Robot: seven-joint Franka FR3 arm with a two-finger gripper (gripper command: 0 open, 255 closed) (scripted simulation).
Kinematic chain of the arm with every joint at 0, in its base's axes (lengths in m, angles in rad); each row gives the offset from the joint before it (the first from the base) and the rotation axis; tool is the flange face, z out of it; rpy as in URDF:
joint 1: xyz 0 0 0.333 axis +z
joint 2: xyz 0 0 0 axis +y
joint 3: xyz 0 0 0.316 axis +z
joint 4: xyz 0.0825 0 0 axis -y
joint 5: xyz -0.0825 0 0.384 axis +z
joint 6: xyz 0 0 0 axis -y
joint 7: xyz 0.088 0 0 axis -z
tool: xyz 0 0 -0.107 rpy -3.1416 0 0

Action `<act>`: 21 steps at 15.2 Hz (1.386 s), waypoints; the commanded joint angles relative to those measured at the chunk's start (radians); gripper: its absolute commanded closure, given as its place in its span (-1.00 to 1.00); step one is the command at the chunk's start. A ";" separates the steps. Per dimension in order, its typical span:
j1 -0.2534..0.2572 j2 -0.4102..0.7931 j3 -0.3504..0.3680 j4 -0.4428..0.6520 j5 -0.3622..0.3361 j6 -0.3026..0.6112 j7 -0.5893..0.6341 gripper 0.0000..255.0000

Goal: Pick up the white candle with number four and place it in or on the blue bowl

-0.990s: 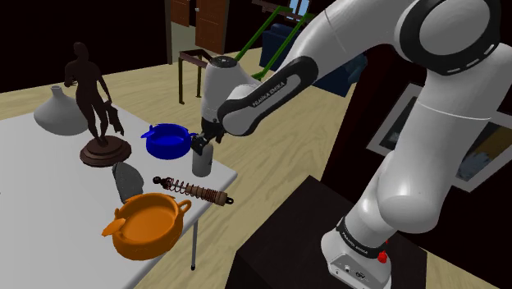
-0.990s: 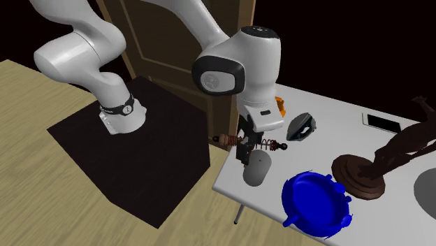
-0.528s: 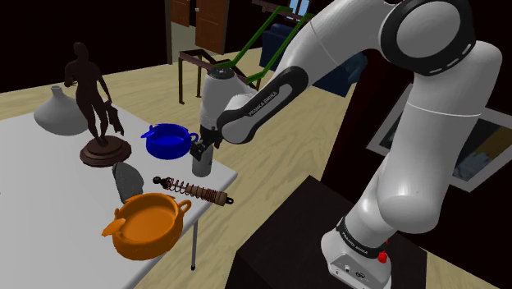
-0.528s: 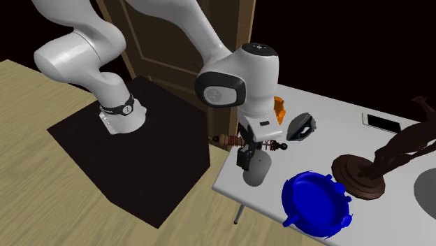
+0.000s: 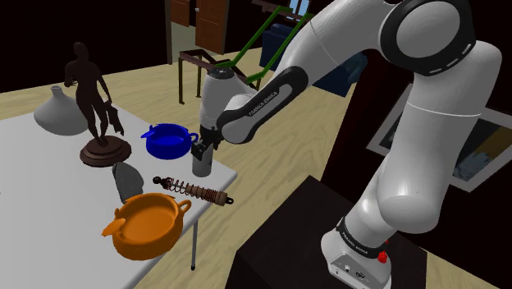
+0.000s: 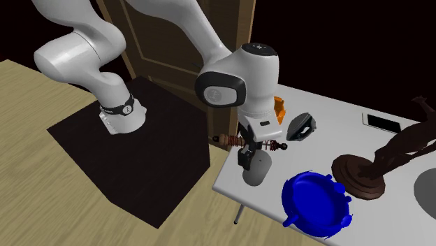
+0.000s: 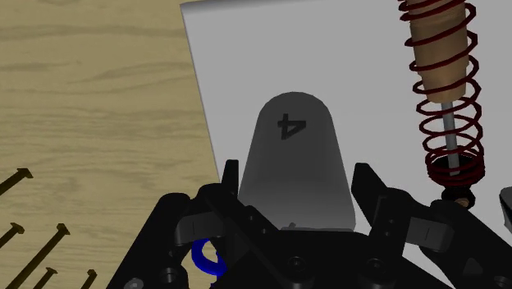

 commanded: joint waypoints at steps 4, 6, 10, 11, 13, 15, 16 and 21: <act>0.000 0.001 0.000 0.000 0.000 0.000 0.000 1.00; 0.000 0.002 0.000 0.000 0.000 0.000 0.000 1.00; -0.004 -0.021 0.006 0.000 0.014 -0.023 -0.013 1.00; -0.006 -0.032 0.009 0.001 0.021 -0.034 -0.020 1.00; -0.008 -0.054 0.014 0.004 0.035 -0.057 -0.033 1.00; -0.010 -0.075 0.019 0.007 0.049 -0.081 -0.045 1.00; -0.011 -0.085 0.021 0.009 0.055 -0.093 -0.051 1.00; -0.014 -0.134 0.028 0.023 0.085 -0.153 -0.079 1.00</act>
